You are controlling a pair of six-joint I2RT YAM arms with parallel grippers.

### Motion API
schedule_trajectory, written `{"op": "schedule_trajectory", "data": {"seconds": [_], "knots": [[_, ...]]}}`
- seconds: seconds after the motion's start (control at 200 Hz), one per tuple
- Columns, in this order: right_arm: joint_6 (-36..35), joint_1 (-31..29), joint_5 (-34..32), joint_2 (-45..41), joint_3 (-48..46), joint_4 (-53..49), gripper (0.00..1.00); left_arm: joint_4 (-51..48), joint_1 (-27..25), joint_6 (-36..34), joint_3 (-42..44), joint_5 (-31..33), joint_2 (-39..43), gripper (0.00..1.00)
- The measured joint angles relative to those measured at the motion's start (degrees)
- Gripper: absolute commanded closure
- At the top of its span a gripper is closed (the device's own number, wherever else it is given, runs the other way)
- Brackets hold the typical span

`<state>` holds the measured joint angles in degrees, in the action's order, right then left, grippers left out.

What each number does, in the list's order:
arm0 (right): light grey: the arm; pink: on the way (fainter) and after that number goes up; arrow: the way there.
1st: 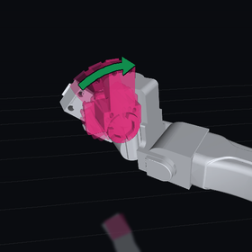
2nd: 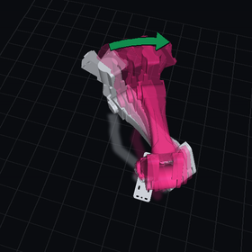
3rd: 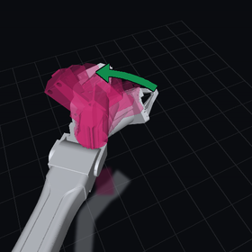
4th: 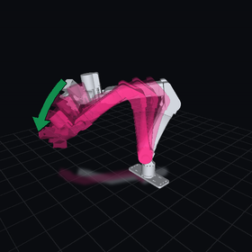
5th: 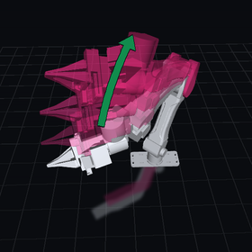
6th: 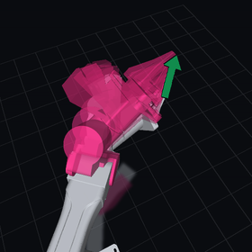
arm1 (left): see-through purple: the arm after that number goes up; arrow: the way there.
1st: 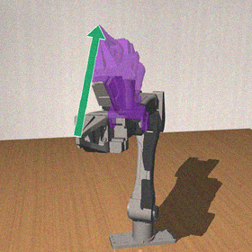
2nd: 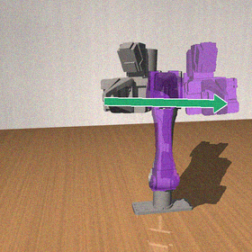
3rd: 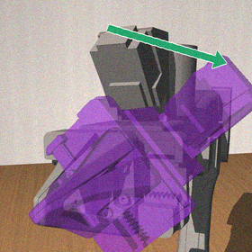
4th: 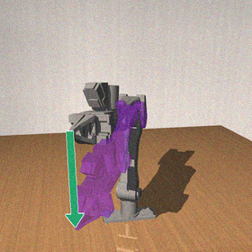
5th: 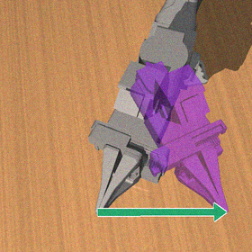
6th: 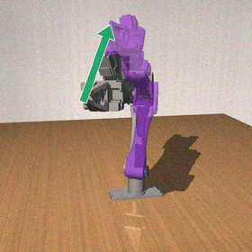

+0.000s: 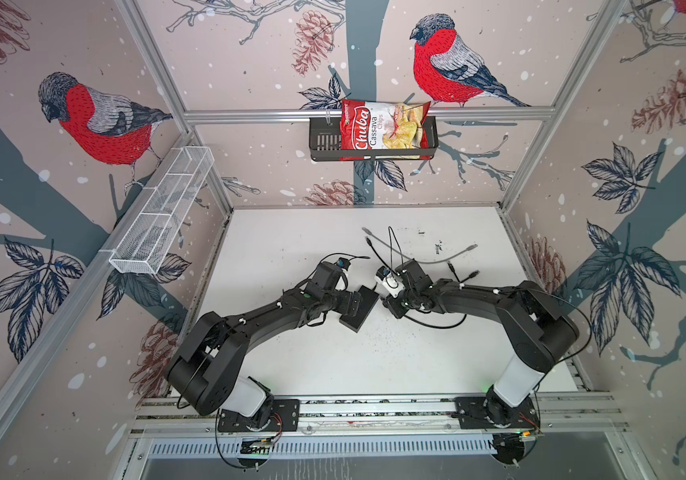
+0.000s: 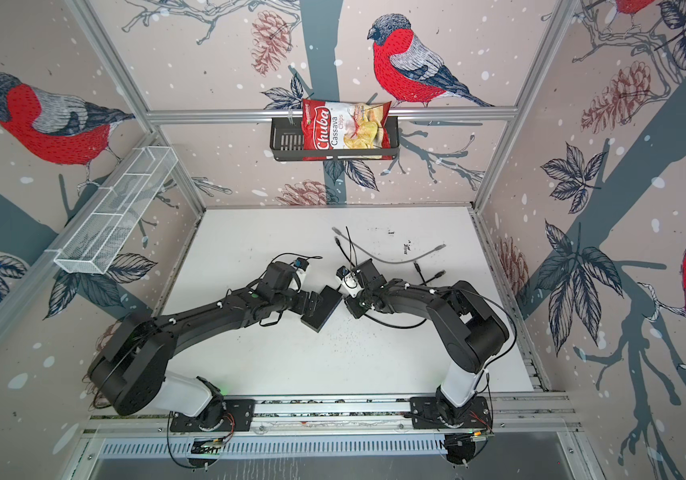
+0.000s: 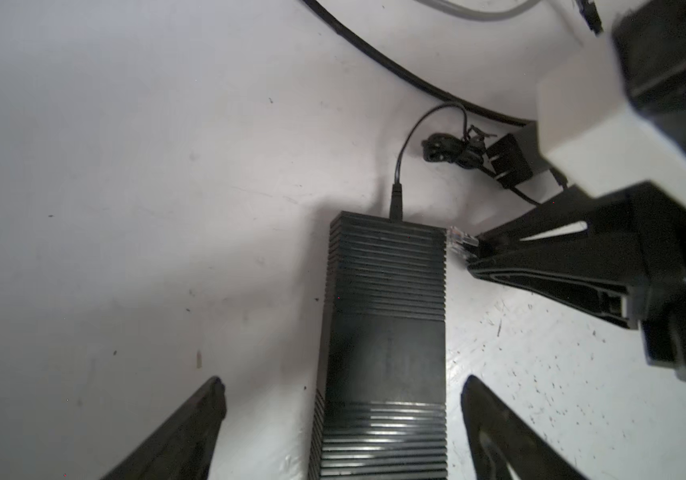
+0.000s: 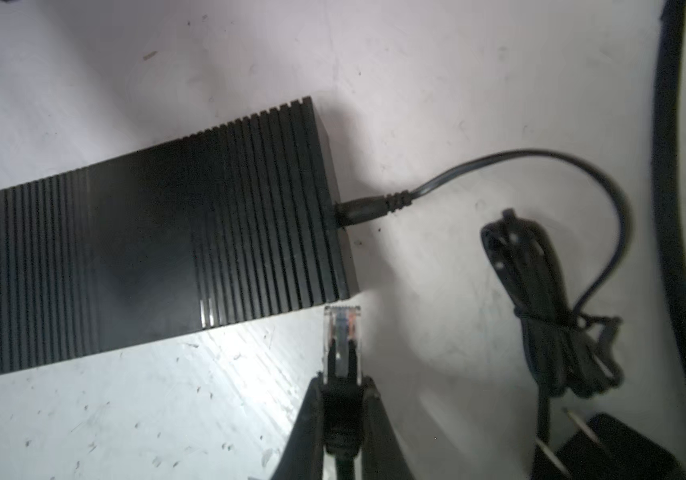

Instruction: Insert the plug into the switch port

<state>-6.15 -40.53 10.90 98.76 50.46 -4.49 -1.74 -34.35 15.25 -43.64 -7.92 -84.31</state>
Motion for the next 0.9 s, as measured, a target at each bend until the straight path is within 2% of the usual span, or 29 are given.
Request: {"op": "schedule_trajectory", "data": {"seconds": [0.385, 0.66, 0.9], "knots": [[-1.3, -2.5, -3.4, 0.9, 0.9, -2.1, 1.0, -1.9, 4.3, 8.6, -8.7, 0.5, -9.6, 0.12], [-1.7, -3.3, -5.1, 1.8, 2.4, -3.3, 1.0, -3.4, 4.6, 9.8, -16.0, -0.9, -17.5, 0.12], [-2.8, -3.8, -6.0, 2.5, 3.4, -3.7, 1.0, -4.7, 4.7, 10.0, -18.4, -1.2, -20.7, 0.12]]}}
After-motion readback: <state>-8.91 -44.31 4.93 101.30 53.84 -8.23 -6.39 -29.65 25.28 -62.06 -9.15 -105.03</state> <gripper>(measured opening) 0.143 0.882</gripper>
